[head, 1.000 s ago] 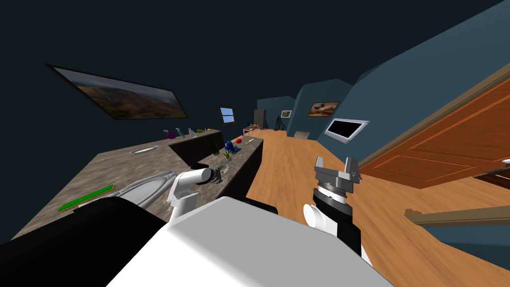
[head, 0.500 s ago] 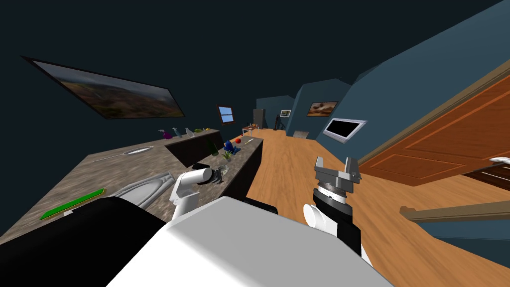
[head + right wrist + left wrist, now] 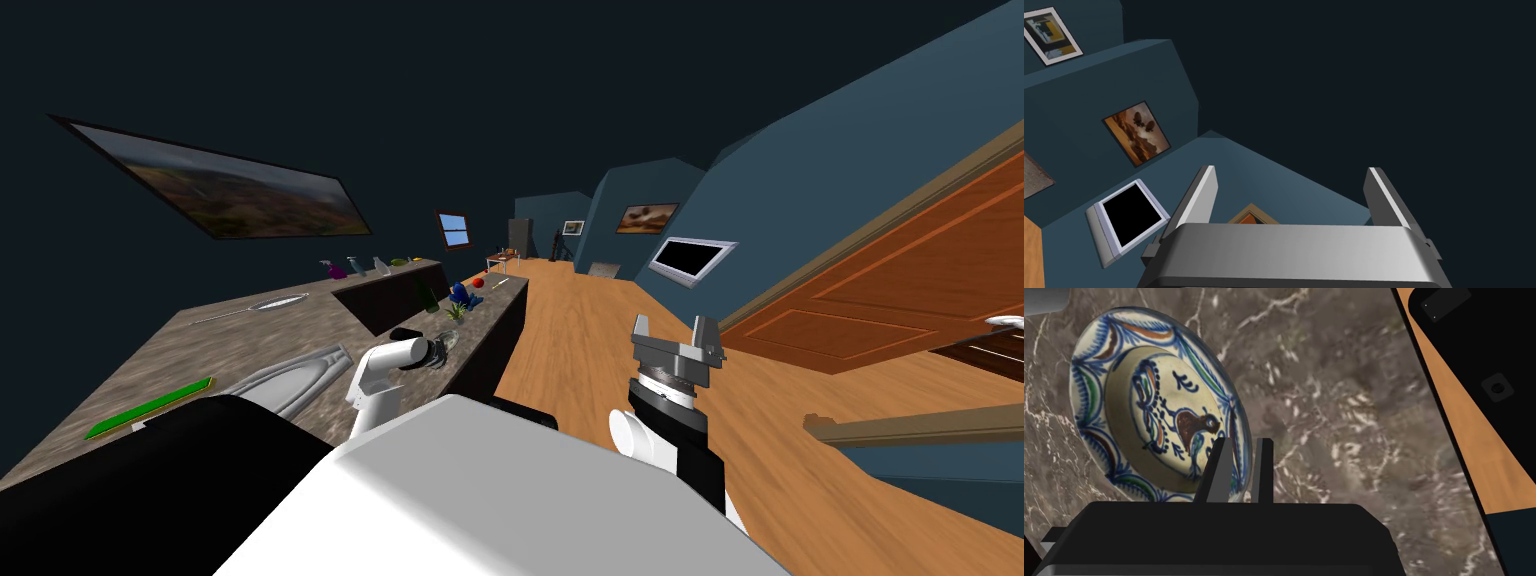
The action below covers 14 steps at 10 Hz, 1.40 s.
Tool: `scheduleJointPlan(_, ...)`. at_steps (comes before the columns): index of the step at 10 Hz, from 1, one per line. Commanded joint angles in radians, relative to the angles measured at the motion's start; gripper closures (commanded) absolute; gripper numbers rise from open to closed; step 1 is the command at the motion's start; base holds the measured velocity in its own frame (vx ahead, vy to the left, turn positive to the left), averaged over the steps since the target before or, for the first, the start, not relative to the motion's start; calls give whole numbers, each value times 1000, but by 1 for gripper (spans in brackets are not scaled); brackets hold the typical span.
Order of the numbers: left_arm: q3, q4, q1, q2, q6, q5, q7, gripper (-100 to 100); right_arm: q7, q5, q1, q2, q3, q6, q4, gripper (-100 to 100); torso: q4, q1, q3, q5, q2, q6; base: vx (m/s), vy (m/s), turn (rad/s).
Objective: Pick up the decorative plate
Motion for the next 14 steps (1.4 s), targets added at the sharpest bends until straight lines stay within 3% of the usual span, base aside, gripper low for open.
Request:
scheduleJointPlan(1, 0, 0, 0, 0, 0, 0, 0, 100, 0, 0, 0, 0, 0, 0, 0, 0, 0, 0, 0, 0, 0, 0, 0, 0, 0)
scheduleJointPlan(3, 0, 0, 0, 0, -1, 0, 0, 100, 0, 0, 0, 0, 0, 0, 0, 0, 0, 0, 0, 0, 0, 0, 0, 0, 0)
scheduleJointPlan(4, 0, 0, 0, 0, -1, 0, 0, 0, 0, 0, 0, 0, 0, 0, 0, 0, 0, 0, 0, 0, 0, 0, 0, 0, 0)
scheduleJointPlan(5, 8, -36, 7, -1, 32, 7, 6, 100, 0, 0, 0, 0, 0, 0, 0, 0, 0, 0, 0, 0, 0, 0, 4, 4, -11)
scheduleJointPlan(7, 14, -65, 12, -1, 58, 13, 10, 100, 0, 0, 0, 0, 0, 0, 0, 0, 0, 1, 0, 0, -1, 0, 6, 7, -5)
scheduleJointPlan(8, 9, -52, 11, -3, 44, 7, 8, 100, 0, 0, 0, 0, 0, 0, 0, 0, 0, 1, 0, 0, -1, 0, 0, 0, 0)
scheduleJointPlan(9, 9, -54, 11, -3, 46, 8, 9, 0, 0, 0, 0, 0, 0, 0, 0, 0, 0, 1, 0, 0, 0, 0, 0, 0, 0)
scheduleJointPlan(10, 30, -38, -20, 19, 58, 0, 11, -100, 0, 0, 0, 0, 0, 0, 0, 0, 0, 1, 0, 0, 0, 0, 9, -28, 95)
scheduleJointPlan(14, 109, -10, -89, 46, 113, -23, 41, -100, 0, 0, 0, 0, 0, 0, 0, 0, -1, -5, -2, -1, -3, 0, 45, -81, 107)
